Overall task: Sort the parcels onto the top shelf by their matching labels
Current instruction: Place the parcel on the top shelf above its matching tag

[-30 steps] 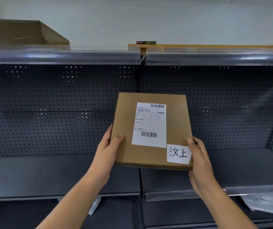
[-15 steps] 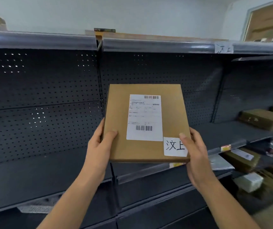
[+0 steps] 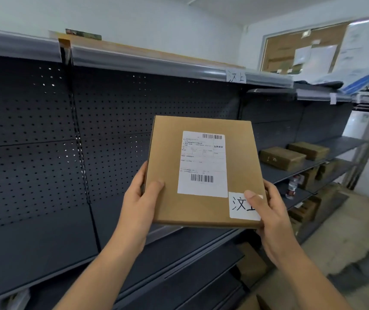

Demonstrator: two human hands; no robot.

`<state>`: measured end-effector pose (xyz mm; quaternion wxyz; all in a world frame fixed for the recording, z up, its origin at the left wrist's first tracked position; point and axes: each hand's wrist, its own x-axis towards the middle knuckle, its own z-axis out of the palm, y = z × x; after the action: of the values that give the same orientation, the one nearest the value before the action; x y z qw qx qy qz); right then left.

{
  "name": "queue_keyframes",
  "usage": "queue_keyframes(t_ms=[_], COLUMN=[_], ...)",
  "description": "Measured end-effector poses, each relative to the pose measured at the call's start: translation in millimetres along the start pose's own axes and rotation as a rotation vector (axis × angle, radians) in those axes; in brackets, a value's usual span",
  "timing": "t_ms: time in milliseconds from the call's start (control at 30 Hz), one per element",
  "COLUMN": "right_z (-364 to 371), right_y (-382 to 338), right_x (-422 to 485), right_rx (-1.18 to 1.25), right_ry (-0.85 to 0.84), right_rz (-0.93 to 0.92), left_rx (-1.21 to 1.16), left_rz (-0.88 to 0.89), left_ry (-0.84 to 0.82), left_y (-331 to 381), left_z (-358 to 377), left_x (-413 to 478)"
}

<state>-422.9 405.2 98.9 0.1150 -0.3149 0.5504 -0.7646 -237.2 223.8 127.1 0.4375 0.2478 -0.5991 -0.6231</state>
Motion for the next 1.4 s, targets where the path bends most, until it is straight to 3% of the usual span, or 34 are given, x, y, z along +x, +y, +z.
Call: queue_keyframes(t_ms=[333, 600, 900, 1067, 1200, 1300, 1400], right_z=[-82, -136, -155, -162, -172, -171, -153], right_y=[-14, -53, -83, -99, -129, -151, -167], right_x=[56, 137, 231, 273, 295, 310, 333], right_rx=[0.14, 0.217, 0.216, 0.18, 0.133, 0.13, 0.146], right_ry=[0.002, -0.1, -0.173, -0.141, -0.216, -0.232, -0.266], right_rz=[0.005, -0.021, -0.04, 0.03, 0.072, 0.048, -0.011], left_rx=[0.053, 0.054, 0.063, 0.06, 0.071, 0.108, 0.095], left_rz=[0.012, 0.087, 0.155, 0.114, 0.075, 0.106, 0.207], left_ry=[-0.084, -0.12, -0.044, -0.006, 0.049, 0.172, 0.147], left_y=[14, 37, 62, 74, 95, 121, 136], left_z=[97, 180, 233, 246, 260, 261, 272], left_x=[15, 47, 78, 90, 114, 146, 150])
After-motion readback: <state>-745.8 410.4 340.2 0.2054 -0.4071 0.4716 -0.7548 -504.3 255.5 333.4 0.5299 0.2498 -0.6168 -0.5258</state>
